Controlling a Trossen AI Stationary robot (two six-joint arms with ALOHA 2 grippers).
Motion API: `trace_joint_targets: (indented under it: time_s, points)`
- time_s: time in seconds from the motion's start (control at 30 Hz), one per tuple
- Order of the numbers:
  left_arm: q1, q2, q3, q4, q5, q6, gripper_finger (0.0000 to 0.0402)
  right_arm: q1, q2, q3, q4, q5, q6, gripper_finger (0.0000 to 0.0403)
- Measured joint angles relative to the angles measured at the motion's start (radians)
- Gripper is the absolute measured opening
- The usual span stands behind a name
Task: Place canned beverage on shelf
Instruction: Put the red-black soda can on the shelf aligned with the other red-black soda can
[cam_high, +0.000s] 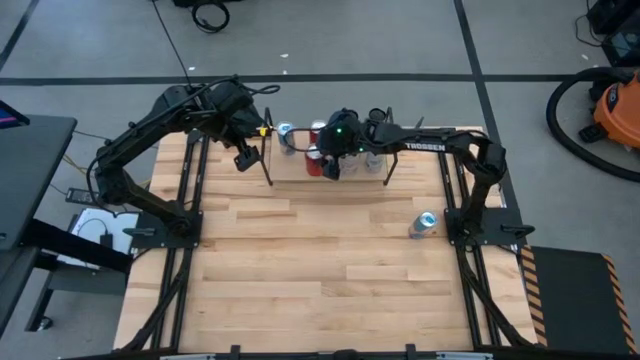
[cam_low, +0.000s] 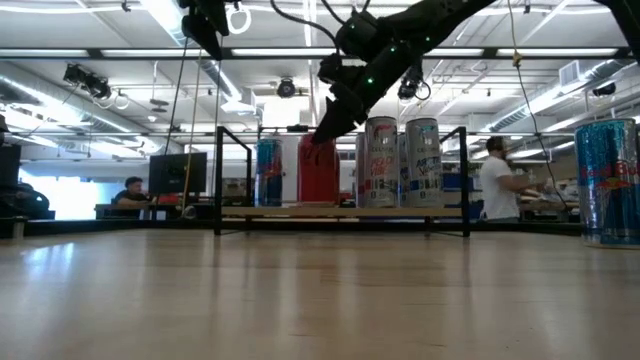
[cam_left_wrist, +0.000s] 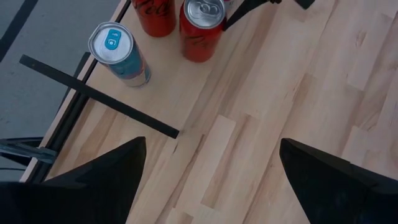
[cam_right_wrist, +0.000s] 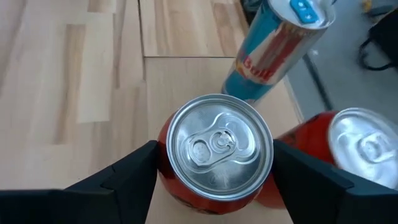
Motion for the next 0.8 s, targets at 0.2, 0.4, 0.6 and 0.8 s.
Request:
trace_joint_targets:
  time_s: [0.2, 0.4, 0.6, 0.8]
  points:
    - [0.000, 0.000, 0.000, 0.000, 0.000, 0.000, 0.0371, 0.005, 0.000, 0.008, 0.005, 0.010, -0.015, 0.0303]
    - [0.000, 0.000, 0.000, 0.008, 0.000, 0.002, 0.0371, 0.004, 0.000, 0.008, 0.010, 0.010, -0.017, 0.0304]
    - [0.000, 0.000, 0.000, 0.008, 0.000, 0.002, 0.0371, 0.004, 0.000, 0.008, 0.014, 0.010, -0.017, 0.0304]
    - [0.000, 0.000, 0.000, 0.008, 0.000, 0.001, 0.0371, 0.004, 0.000, 0.008, 0.029, 0.010, -0.011, 0.0304]
